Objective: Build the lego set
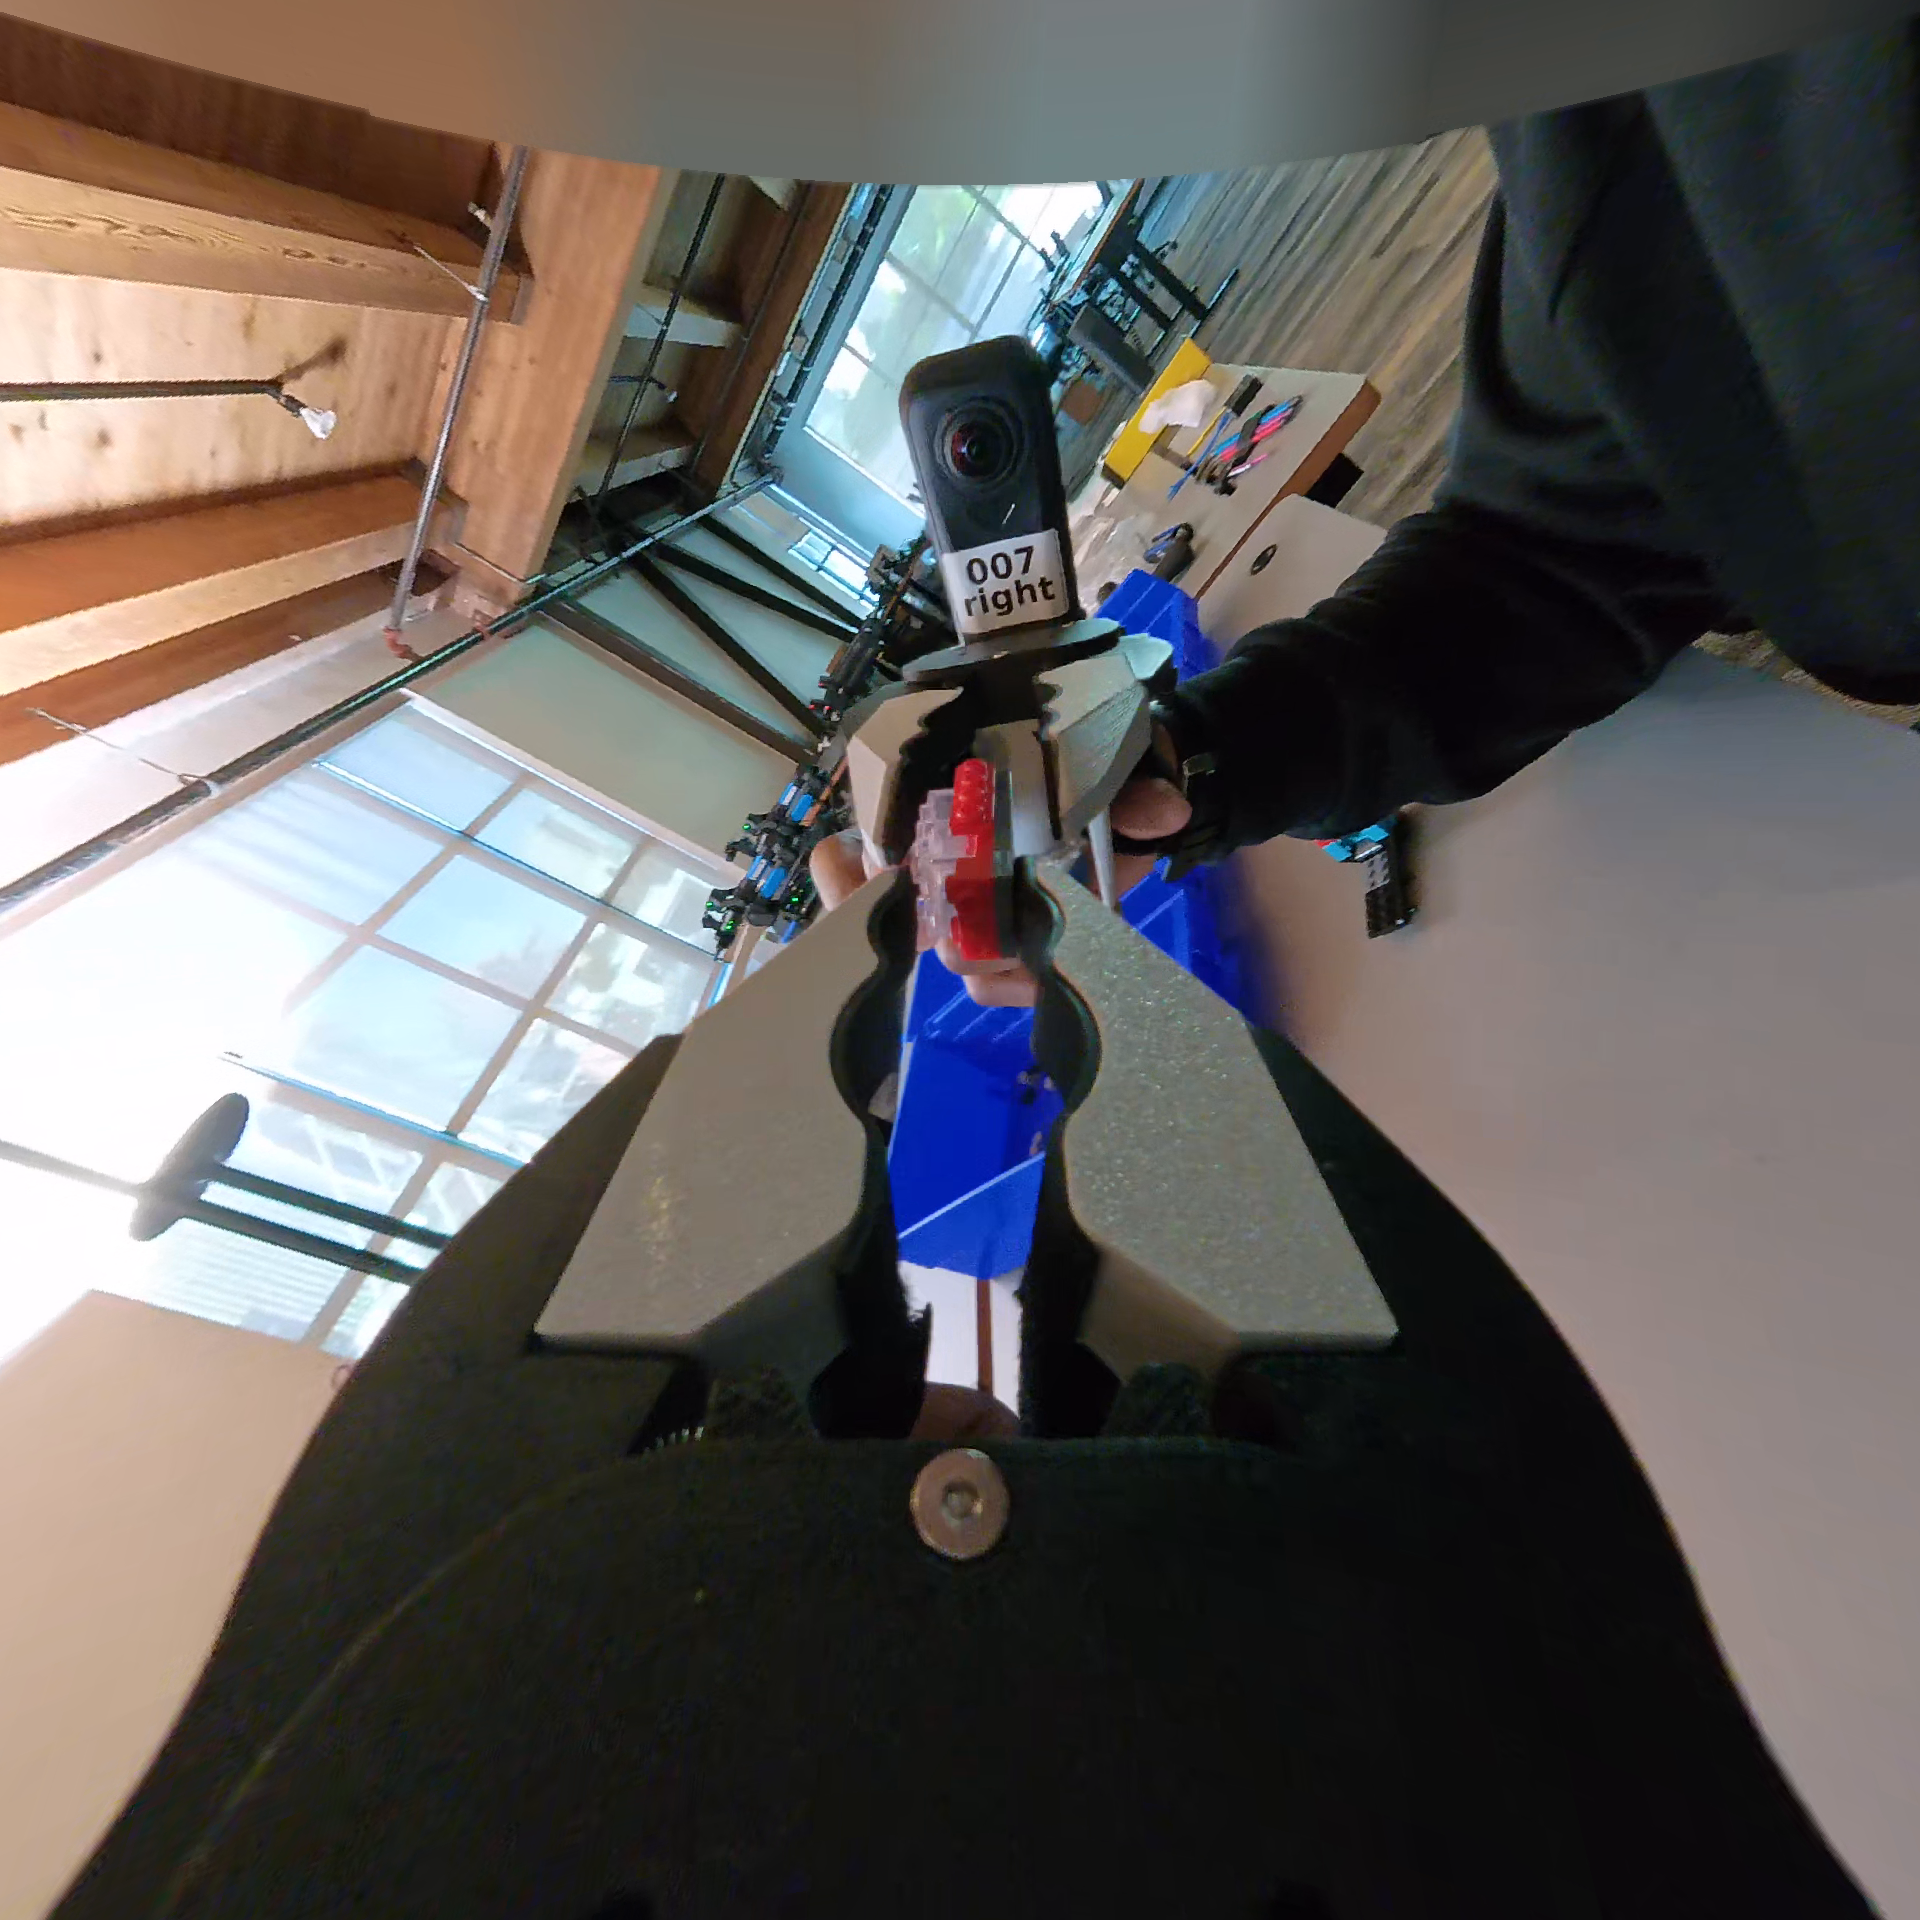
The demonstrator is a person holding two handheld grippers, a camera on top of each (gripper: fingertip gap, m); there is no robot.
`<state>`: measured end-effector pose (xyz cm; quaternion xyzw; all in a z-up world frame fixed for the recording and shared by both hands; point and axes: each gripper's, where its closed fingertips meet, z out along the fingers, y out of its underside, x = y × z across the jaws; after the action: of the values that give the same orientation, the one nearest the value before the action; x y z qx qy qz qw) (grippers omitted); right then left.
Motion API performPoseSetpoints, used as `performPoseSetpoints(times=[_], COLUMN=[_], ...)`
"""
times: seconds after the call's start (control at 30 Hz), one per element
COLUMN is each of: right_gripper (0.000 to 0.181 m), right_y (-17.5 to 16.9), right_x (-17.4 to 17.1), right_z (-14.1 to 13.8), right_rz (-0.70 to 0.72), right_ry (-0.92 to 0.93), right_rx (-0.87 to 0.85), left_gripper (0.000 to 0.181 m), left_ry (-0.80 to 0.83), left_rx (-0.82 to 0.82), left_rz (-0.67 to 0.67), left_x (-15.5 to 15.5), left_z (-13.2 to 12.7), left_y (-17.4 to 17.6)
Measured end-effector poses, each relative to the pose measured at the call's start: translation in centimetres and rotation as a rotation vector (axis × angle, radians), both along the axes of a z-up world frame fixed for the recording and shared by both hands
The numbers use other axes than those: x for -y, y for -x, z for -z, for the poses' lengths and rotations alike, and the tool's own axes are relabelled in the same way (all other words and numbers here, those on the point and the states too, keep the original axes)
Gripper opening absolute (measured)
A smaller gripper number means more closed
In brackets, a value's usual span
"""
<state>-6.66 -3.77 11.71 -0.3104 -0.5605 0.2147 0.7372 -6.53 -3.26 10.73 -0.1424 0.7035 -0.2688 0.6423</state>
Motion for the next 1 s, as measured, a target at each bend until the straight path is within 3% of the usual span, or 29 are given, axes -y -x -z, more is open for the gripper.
performPoseSetpoints(times=[0.33, 0.53, 0.67, 0.77, 0.87, 1.0], right_gripper=[0.026, 0.019, 0.019, 0.019, 0.018, 0.018], right_y=[0.5, -0.1, 0.0, -0.3, -0.7, -1.1], right_x=[-1.0, -2.3, -3.1, -4.0, -4.7, -5.0], right_z=[1.5, 1.9, 2.6, 3.0, 3.2, 3.1], right_rz=[0.029, 0.087, 0.137, 0.206, 0.273, 0.320], right_ry=[-0.023, -0.062, -0.107, -0.174, -0.239, -0.297], right_rx=[0.045, 0.048, 0.073, 0.099, 0.112, 0.119], left_gripper=[0.018, 0.027, 0.034, 0.047, 0.049, 0.052], left_ry=[0.074, 0.226, 0.434, 0.718, 1.013, 1.252], left_rx=[-0.032, 0.017, 0.006, -0.099, -0.170, -0.281], left_rz=[0.020, -0.029, 0.018, 0.149, 0.252, 0.249], left_x=[-0.5, -2.5, -3.5, -3.3, -3.9, -4.8], left_z=[1.7, 1.8, 2.4, 2.3, 1.8, 3.2], left_y=[-0.5, -0.4, -0.1, 0.2, 0.1, -1.3])
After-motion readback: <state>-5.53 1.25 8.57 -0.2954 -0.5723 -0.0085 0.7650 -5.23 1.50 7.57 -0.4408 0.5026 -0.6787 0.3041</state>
